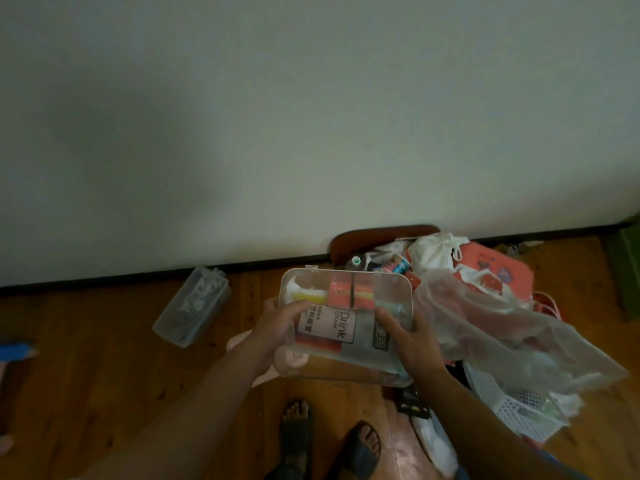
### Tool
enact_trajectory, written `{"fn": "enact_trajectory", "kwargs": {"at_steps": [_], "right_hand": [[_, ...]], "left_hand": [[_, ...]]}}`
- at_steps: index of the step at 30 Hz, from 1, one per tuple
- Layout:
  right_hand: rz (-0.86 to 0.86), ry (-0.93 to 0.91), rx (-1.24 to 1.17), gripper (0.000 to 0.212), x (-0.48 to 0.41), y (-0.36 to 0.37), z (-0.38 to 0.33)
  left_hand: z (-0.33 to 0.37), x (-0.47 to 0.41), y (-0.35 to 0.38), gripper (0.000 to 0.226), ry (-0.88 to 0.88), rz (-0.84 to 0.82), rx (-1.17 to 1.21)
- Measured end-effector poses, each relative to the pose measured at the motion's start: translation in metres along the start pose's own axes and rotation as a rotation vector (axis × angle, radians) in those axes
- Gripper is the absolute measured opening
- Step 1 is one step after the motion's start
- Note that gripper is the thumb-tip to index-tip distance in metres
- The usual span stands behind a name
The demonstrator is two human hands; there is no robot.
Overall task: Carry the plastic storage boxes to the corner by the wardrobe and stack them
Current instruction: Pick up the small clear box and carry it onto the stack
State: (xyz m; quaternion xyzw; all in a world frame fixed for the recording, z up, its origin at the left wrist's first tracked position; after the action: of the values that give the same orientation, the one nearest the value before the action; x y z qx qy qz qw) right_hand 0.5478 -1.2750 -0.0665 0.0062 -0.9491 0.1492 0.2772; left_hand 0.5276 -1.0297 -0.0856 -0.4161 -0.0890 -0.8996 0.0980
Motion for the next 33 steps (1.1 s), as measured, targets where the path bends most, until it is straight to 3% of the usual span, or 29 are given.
{"fn": "enact_trajectory", "kwargs": {"at_steps": [4, 11, 15, 21, 24, 33], "right_hand": [[-0.035, -0.019, -0.008, 0.066, 0.010, 0.009, -0.046], [-0.014, -0.062, 0.040, 0.062, 0.015, 0.024, -0.126], [-0.019, -0.148, 0.129, 0.052, 0.021, 0.041, -0.171], [-0.020, -0.218, 0.292, 0.060, 0.021, 0.065, -0.218], [-0.079, -0.243, 0.306, 0.066, 0.022, 0.078, -0.236], [-0.269, -0.375, 0.374, 0.048, 0.037, 0.120, -0.270]], "left_hand": [[0.038, 0.023, -0.018, 0.056, 0.069, 0.013, 0.012], [0.101, 0.070, -0.044, 0.030, 0.191, 0.049, 0.099], [0.132, 0.092, -0.061, 0.032, 0.272, 0.088, 0.108], [0.155, 0.113, -0.088, 0.035, 0.300, 0.131, 0.129], [0.160, 0.125, -0.100, 0.032, 0.313, 0.183, 0.165], [0.157, 0.178, -0.130, 0.032, 0.345, 0.341, 0.302]]}}
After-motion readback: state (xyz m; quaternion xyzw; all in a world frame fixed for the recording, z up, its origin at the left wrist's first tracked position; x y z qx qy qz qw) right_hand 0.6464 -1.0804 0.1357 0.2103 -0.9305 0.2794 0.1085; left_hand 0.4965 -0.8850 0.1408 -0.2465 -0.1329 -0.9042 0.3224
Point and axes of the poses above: each hand's wrist, its own x-axis away from the middle knuckle, its own y-axis out of the palm, z = x × y, the point moved 7 cm from there along -x, towards the middle knuckle, and after that the axes turned 5 degrees about x, right-handed, at the moved point
